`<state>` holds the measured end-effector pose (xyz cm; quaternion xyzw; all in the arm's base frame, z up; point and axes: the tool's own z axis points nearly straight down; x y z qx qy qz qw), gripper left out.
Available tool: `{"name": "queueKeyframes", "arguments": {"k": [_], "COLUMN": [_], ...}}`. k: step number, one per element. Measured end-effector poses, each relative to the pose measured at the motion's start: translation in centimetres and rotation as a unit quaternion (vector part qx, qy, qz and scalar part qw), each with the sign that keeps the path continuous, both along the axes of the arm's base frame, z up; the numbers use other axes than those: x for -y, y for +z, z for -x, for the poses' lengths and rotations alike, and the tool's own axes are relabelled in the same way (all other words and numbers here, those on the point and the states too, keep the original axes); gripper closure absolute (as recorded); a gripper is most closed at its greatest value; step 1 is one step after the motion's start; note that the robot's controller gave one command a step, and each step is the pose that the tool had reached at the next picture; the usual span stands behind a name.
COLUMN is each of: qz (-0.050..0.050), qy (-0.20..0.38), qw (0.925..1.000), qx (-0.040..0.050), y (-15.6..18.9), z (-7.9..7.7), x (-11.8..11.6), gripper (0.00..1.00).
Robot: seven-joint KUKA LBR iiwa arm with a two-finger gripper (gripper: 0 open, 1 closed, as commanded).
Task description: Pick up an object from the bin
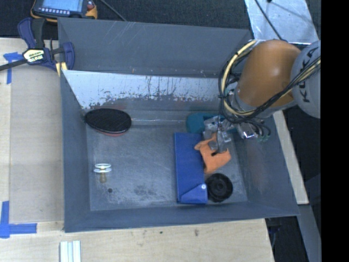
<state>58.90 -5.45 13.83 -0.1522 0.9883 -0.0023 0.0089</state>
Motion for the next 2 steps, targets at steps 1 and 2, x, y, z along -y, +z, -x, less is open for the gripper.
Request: {"name": "queueKeyframes", "arguments": {"k": [1, 2], "qz": [-0.003, 0.001], "qy": [0.014, 0.051], "qw": [0.9998, 0.9987], "qx": [-0.0158, -0.0019], "y": [-0.3, -2.0], "z": [1.8, 1.2], "x": [0.8, 6.0], "gripper": [1.0, 1.0]}}
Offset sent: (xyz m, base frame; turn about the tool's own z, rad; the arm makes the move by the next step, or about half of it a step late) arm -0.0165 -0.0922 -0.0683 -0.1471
